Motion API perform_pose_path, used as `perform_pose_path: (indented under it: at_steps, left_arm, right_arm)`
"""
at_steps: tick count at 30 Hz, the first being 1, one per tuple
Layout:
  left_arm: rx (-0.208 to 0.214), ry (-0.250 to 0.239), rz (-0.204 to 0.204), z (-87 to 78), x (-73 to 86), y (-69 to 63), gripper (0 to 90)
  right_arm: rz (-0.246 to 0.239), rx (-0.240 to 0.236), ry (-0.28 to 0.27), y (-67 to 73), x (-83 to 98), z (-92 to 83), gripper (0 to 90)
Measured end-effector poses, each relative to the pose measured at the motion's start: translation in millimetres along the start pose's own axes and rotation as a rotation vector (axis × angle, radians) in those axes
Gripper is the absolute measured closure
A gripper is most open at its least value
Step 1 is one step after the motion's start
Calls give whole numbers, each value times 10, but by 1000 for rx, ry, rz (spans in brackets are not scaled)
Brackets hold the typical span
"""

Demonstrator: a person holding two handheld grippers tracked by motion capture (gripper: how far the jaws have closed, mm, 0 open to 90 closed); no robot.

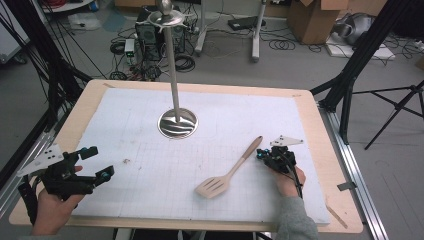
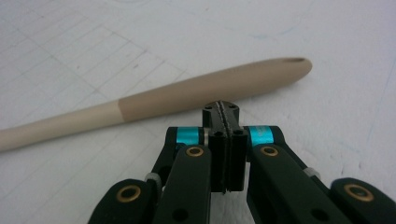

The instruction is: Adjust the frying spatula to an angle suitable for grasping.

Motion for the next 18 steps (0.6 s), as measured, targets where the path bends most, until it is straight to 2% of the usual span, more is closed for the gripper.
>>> perform_pose_path:
  at_steps: [3,9,18]
  left_arm:
    - [-5,-3,4,-16,1,-2,21]
    - [-10,-1,14,-41,16,-6,21]
    - [-17,2,9,-71,31,29,21]
  right_arm:
    - [-25,-6,33,-1,11,67,900]
    - [-66,0,30,20,-58,192,900]
    - [-71,-9,33,74,-167,399,900]
Point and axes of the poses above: each handheld gripper's, and its own axes: z roughly forward along the jaws, x roughly out of its underside, y roughly to its left, the point moved 10 cm from there along z, roughly forward along the jaws, and after that the axes turned 10 degrees about -y, right-handed, at the moved point
